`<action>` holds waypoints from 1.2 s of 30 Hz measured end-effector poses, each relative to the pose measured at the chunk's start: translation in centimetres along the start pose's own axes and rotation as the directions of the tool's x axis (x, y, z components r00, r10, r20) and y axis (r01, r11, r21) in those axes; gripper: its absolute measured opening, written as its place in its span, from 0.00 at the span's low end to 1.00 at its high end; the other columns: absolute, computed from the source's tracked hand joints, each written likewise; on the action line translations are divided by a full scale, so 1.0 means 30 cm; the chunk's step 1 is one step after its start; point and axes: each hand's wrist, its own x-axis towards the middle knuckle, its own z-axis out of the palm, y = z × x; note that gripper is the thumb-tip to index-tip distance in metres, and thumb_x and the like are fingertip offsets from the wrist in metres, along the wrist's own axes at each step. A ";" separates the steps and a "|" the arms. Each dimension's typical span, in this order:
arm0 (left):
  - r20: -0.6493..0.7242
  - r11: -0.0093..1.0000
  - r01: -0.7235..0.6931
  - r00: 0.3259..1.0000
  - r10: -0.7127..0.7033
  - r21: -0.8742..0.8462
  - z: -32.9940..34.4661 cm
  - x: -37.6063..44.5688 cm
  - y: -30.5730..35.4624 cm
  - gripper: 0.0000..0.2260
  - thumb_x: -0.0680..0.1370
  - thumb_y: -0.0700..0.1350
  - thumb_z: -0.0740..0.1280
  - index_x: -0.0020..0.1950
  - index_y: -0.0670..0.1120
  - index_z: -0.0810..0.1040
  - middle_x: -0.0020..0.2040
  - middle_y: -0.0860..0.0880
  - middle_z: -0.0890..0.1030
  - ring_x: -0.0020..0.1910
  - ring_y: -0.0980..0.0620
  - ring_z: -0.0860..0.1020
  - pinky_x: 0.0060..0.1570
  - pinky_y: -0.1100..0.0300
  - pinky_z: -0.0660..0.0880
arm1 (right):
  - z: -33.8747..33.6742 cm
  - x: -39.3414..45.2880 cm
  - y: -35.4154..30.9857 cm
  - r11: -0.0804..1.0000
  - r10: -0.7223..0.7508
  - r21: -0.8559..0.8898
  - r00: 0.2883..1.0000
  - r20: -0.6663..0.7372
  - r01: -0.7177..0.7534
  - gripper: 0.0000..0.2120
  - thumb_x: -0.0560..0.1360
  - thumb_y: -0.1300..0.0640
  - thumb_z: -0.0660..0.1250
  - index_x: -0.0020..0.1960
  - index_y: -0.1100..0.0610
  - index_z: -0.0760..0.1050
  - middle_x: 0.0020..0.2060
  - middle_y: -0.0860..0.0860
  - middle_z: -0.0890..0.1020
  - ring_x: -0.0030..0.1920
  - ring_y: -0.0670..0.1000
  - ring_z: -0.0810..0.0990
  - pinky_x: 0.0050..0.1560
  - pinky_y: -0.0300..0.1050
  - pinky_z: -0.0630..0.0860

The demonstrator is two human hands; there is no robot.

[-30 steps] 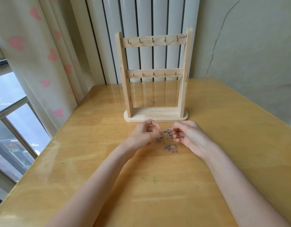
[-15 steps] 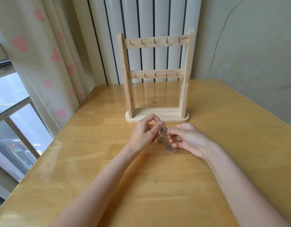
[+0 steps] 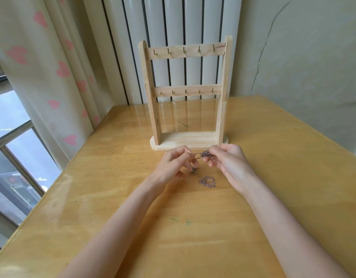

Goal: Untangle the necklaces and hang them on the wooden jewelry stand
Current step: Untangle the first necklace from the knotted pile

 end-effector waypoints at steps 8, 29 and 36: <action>-0.034 0.921 -0.269 0.957 0.290 0.281 -0.017 0.031 -0.023 0.06 0.70 0.40 0.73 0.38 0.47 0.77 0.36 0.53 0.80 0.37 0.57 0.77 0.38 0.66 0.73 | 0.027 -0.023 0.000 0.957 -0.117 -0.257 0.990 0.083 0.135 0.03 0.73 0.67 0.66 0.40 0.64 0.76 0.31 0.53 0.80 0.28 0.44 0.78 0.36 0.32 0.75; -0.140 0.898 -0.214 0.948 0.286 0.386 0.014 0.035 -0.075 0.06 0.74 0.44 0.70 0.40 0.47 0.74 0.36 0.54 0.81 0.37 0.57 0.80 0.41 0.61 0.78 | 0.028 -0.015 0.024 0.959 -0.049 -0.284 0.994 -0.093 0.021 0.04 0.70 0.64 0.69 0.37 0.60 0.78 0.30 0.54 0.83 0.35 0.48 0.82 0.48 0.42 0.77; -0.134 0.816 -0.244 0.922 0.362 0.524 0.031 0.027 -0.057 0.05 0.72 0.38 0.68 0.42 0.47 0.74 0.34 0.54 0.78 0.35 0.55 0.77 0.40 0.62 0.75 | 0.035 -0.017 0.019 0.943 0.012 -0.332 0.999 -0.053 -0.029 0.03 0.71 0.63 0.68 0.40 0.63 0.79 0.29 0.54 0.82 0.30 0.52 0.78 0.38 0.41 0.75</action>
